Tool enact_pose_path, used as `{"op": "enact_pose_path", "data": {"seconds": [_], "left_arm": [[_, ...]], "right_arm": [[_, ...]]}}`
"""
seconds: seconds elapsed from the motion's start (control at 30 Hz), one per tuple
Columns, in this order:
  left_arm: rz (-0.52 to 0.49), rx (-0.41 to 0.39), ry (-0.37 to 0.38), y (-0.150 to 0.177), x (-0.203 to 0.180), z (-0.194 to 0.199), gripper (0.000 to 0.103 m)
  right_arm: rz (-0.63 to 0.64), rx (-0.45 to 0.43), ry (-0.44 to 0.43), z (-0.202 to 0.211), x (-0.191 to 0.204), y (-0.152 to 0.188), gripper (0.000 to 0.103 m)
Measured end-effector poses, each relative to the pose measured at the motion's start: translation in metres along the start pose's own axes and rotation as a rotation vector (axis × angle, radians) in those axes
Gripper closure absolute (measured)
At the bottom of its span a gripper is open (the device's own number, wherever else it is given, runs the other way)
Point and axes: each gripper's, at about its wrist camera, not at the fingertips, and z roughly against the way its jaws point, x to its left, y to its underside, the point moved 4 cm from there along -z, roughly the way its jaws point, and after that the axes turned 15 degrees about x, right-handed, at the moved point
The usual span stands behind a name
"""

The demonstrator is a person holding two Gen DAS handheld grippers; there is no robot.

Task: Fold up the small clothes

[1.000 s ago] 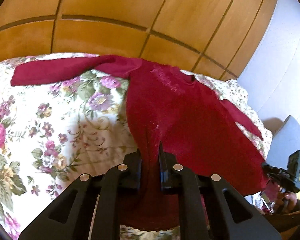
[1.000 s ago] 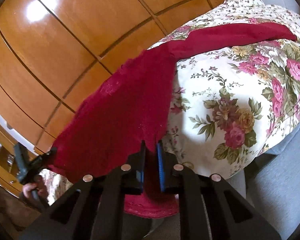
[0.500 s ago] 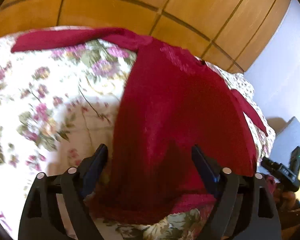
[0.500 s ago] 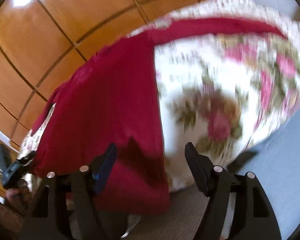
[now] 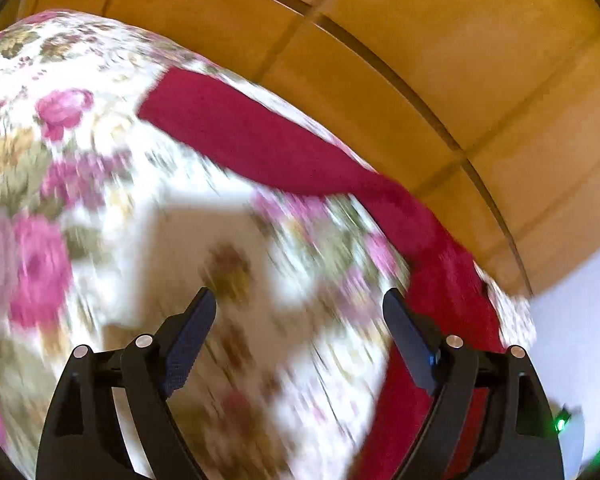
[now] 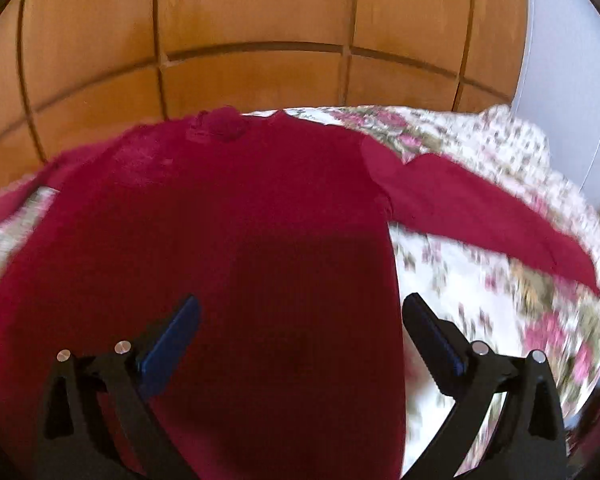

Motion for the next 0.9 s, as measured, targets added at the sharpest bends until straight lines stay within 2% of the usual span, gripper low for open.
{"op": "enact_pose_path", "data": {"seconds": [0.07, 0.17, 0.4, 0.47, 0.5, 0.53, 0.57, 0.6, 0.67, 0.83, 0.9], "left_arm": [[0.051, -0.024, -0.033, -0.023, 0.013, -0.005, 0.018], [0.135, -0.034, -0.06, -0.052, 0.032, -0.015, 0.018], [0.162, -0.12, -0.091, -0.097, 0.038, -0.035, 0.014], [0.188, -0.14, -0.111, -0.107, 0.039, -0.038, 0.03], [0.197, -0.14, -0.142, -0.111, 0.039, -0.039, 0.053], [0.207, -0.13, -0.192, -0.118, 0.042, -0.041, 0.081], [0.21, -0.121, -0.217, -0.124, 0.044, -0.041, 0.089], [0.209, -0.114, -0.207, -0.128, 0.045, -0.039, 0.093], [0.207, -0.134, -0.19, -0.141, 0.041, -0.031, 0.096], [0.145, -0.256, -0.232, -0.177, 0.033, 0.017, 0.096], [0.132, -0.273, -0.241, -0.188, 0.025, 0.024, 0.096]], "right_arm": [[-0.006, 0.021, 0.059, -0.02, -0.001, -0.003, 0.002], [-0.044, 0.031, 0.021, -0.034, -0.004, 0.003, 0.002], [-0.006, -0.029, 0.121, -0.03, 0.006, 0.008, 0.002], [0.0, -0.037, 0.136, -0.03, 0.008, 0.008, 0.002], [-0.001, -0.036, 0.133, -0.03, 0.007, 0.007, 0.002], [-0.005, -0.034, 0.123, -0.031, 0.006, 0.007, 0.002], [-0.007, -0.033, 0.116, -0.032, 0.004, 0.006, 0.002], [-0.011, -0.031, 0.109, -0.031, 0.002, 0.006, 0.002], [-0.013, -0.031, 0.103, -0.031, 0.0, 0.006, 0.002], [-0.011, -0.034, 0.109, -0.031, 0.002, 0.005, 0.002], [-0.011, -0.034, 0.109, -0.031, 0.002, 0.005, 0.002]]}}
